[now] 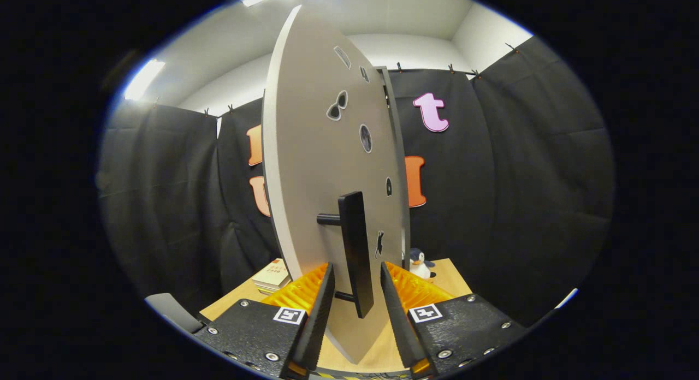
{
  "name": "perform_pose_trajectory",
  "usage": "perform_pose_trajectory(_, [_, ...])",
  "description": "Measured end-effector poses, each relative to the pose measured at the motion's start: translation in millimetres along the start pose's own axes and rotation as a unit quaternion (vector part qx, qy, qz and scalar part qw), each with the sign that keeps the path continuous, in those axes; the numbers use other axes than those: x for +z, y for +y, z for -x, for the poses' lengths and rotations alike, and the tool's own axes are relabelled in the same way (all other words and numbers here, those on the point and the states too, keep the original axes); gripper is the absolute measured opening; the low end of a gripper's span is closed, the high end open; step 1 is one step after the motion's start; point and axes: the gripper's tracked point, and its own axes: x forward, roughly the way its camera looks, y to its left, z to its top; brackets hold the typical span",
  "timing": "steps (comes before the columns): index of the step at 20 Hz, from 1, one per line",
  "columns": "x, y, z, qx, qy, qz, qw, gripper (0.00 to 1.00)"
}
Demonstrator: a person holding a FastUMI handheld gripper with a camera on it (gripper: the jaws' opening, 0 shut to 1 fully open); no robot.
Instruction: Open the shoe cabinet door, grab the shoes and put them into the shoe cabinet, then close the shoe cabinet door.
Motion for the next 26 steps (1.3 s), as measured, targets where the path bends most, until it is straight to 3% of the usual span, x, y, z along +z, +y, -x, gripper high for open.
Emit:
perform_pose_trajectory(8, [-3.1,38.5,-31.8,0.054,0.004,0.000,0.999,0.55])
perform_pose_trajectory(12, [-4.9,68.3,-52.7,0.102,0.002,0.001,0.995,0.56])
perform_pose_trajectory(18, [-11.5,118.2,-94.6,0.156,0.005,-0.009,0.988,0.64])
perform_pose_trajectory(26, [-4.8,165.6,-141.0,0.151,0.005,0.039,0.988,0.64])
